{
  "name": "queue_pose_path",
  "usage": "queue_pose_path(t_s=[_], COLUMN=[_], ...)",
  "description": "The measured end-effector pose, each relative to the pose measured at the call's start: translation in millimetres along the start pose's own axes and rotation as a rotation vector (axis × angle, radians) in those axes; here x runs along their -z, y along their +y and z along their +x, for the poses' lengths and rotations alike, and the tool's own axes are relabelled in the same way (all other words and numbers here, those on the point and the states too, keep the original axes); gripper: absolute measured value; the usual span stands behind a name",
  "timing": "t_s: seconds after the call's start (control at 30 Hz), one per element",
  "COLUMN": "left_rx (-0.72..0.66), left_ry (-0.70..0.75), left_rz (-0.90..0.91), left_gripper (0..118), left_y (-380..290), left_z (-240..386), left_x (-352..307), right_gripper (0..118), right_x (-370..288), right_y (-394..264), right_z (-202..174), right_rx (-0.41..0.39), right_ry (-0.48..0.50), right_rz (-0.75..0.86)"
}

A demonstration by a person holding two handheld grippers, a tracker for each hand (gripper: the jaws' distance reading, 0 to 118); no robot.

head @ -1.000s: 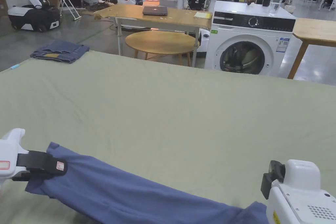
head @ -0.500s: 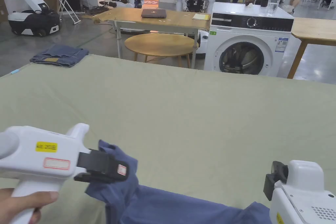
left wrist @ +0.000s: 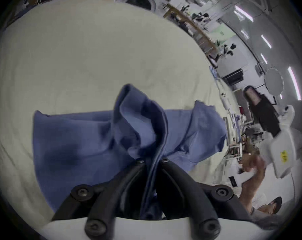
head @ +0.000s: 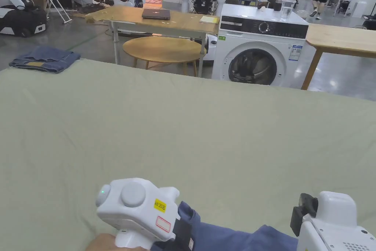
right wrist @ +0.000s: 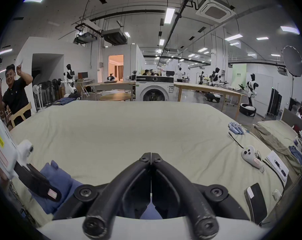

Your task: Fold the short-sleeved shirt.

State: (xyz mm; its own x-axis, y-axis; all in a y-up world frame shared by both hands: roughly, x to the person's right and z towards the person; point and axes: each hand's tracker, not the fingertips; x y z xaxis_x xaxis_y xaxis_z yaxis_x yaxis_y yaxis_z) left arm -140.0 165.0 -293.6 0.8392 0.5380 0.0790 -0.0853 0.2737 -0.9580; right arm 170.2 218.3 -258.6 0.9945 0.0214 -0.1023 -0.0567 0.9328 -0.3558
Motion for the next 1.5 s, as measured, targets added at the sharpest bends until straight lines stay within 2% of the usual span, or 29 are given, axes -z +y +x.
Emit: queue_pose_path(t_s=[0.1,0.13,0.2,0.27,0.33,0.43,0.53,0.6,0.63,0.67,0.7,0.73,0.9,1.03,1.2,1.5], left_rx=[0.001,-0.003,-0.015,-0.034,-0.011,-0.003,-0.034,-0.018,0.0,-0.005,-0.023,-0.047,-0.014,-0.012,-0.028,-0.074], left_ry=[0.034,0.045,0.011,-0.043,-0.052,-0.106,-0.211,-0.204,-0.183,-0.155,-0.126,-0.099,0.106,-0.043,-0.274,-0.3], left_rz=[0.0,0.0,0.004,0.007,0.016,0.06,0.139,0.213,0.233,0.243,0.242,0.227,0.113,0.0,0.0,0.014], left_gripper=[5,9,29,40,44,44,44,43,37,21,10,6,4,2,2,1], left_y=[-1,-1,-1,-2,-4,-5,-5,-8,-7,-7,-7,-8,-11,-20,-25,-29], left_z=[4,5,5,9,13,16,11,6,4,1,-4,-9,-20,-22,-11,-4], left_x=[9,10,8,1,-7,-29,-57,-70,-72,-72,-69,-64,-25,-1,12,58], right_gripper=[0,0,0,0,0,0,0,0,0,0,0,0,0,0,0,0], right_x=[0,0,-1,-2,-2,-5,-8,-9,-9,-9,-9,-10,-9,-9,-9,-9], right_y=[-2,-3,-4,-4,-3,-2,1,1,1,1,1,2,1,0,-3,-8], right_z=[2,2,3,3,4,6,8,9,10,11,11,11,12,13,14,17], right_rx=[0.004,0.005,0.005,0.003,0.003,0.0,0.003,0.01,0.013,0.017,0.023,0.028,0.026,0.024,0.025,0.037], right_ry=[-0.007,-0.007,-0.006,-0.009,-0.01,-0.01,-0.011,-0.009,-0.008,-0.008,-0.006,-0.004,-0.003,-0.001,-0.004,-0.005], right_rz=[-0.008,-0.011,-0.015,-0.016,-0.017,-0.015,-0.009,-0.003,0.0,0.001,0.003,0.004,0.001,-0.005,-0.009,-0.02])
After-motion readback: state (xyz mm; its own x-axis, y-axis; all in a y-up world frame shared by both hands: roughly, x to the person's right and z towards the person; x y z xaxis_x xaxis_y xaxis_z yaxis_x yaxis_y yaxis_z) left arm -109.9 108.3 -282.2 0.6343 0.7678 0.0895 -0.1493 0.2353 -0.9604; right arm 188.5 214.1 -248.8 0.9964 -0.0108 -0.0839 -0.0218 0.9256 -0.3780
